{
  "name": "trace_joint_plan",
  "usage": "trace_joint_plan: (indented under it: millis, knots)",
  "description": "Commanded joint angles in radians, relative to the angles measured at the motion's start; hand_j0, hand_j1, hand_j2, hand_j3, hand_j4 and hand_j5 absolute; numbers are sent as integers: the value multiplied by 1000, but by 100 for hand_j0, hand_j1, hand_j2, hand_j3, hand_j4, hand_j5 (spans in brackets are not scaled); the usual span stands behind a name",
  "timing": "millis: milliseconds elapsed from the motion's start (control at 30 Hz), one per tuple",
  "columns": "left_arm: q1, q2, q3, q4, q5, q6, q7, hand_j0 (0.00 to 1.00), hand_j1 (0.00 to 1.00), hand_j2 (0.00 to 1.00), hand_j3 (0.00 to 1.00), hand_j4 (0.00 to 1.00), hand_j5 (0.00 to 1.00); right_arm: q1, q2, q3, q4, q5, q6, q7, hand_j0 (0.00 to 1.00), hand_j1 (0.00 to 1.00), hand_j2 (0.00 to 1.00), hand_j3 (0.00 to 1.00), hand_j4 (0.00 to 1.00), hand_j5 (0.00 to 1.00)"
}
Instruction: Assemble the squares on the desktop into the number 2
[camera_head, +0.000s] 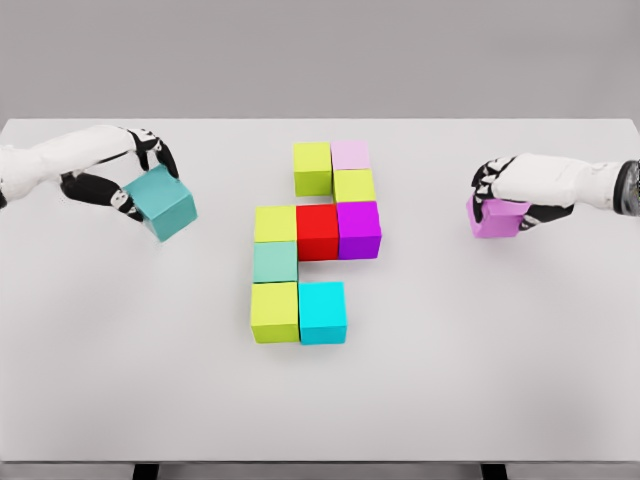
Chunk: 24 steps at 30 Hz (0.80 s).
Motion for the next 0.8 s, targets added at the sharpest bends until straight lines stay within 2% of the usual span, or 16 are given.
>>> trace_joint_plan:
  millis: [0,100,167,233,300,333,400,433,467,600,667,767]
  knots:
    - [-6,-83,1,-2,5,220,-4,36,36,36,36,36,36,2,-5,2,-99,-8,3,0,48,48,48,48,48,48]
    - [-56,-177,1,9,-18,420,-4,36,36,36,36,36,36,23,-40,19,-219,-8,3,0,48,48,48,48,48,48]
    - [-72,-223,2,18,-19,498,1,36,36,36,36,36,36,46,-62,19,-291,-8,3,0,48,48,48,48,48,48]
    - [-94,-283,4,70,-13,518,3,37,37,37,37,37,37,57,-86,19,-331,-8,3,0,48,48,48,48,48,48]
    - [-129,-370,4,155,-7,517,3,38,38,38,38,38,38,74,-93,21,-360,-8,3,0,48,48,48,48,48,48]
    - [-143,-389,4,169,-4,515,3,40,40,40,40,40,40,74,-93,19,-362,-8,3,0,48,48,48,48,48,48]
    - [-148,-389,5,164,-4,503,1,57,57,57,57,57,57,74,-112,21,-377,-12,3,0,48,48,48,48,48,48]
    - [-152,-381,5,158,-4,501,1,85,85,85,85,85,85,74,-112,27,-378,-12,3,0,48,48,48,48,48,48]
    - [-151,-370,4,158,-4,498,1,100,100,100,100,100,100,72,-112,34,-380,-12,3,0,49,49,49,49,49,49]
    - [-103,-254,-1,156,12,336,2,100,100,100,100,100,100,68,-108,91,-380,-12,3,0,49,49,49,49,49,49]
    - [-80,-162,-1,155,71,319,3,100,100,100,100,100,100,66,-105,107,-382,-13,3,0,49,49,49,49,49,49]
    - [0,-16,-1,35,177,316,3,100,100,100,100,100,100,51,-103,116,-382,-19,3,0,49,49,49,49,49,49]
